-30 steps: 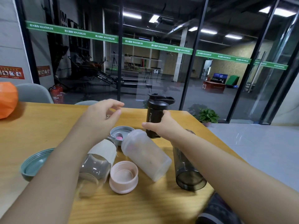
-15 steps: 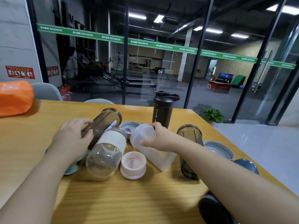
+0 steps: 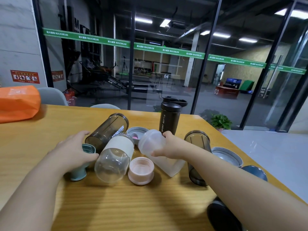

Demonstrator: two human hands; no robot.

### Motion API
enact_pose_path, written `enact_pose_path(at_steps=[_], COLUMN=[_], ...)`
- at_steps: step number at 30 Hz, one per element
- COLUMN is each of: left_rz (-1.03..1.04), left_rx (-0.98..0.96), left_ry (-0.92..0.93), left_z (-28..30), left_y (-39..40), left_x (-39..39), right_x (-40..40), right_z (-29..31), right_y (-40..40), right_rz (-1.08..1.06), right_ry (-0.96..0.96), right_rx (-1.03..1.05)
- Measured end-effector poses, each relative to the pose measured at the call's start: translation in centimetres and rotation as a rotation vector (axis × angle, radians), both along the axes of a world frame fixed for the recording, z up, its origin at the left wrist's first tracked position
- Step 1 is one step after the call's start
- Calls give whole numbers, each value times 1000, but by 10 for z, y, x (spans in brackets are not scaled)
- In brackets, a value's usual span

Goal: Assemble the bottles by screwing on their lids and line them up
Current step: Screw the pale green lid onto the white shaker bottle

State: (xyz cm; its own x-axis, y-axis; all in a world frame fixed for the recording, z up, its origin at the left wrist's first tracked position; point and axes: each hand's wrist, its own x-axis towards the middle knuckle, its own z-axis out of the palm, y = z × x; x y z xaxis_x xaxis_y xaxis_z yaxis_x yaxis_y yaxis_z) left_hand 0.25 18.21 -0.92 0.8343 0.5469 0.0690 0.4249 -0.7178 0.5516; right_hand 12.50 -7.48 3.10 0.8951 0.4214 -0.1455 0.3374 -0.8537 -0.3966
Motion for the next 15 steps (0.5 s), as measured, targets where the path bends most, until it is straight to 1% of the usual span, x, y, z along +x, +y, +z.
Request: enact_pose_path(at_steps=[7,11,15], left_rz=[25,64,80], left_rx=[3,86,111], left_ry=[-125,-226,-378], left_z=[13,25,42], left_y=[-8,-17,-30], left_x=[-2,-2,-3], right_x=[-2,-2,-2], right_z=[5,10,17], right_y=[-3,-5,-10], right_rz=[-5,-23,-36], right_ry=[-31,-34,-21], right_rx=[58,78,95])
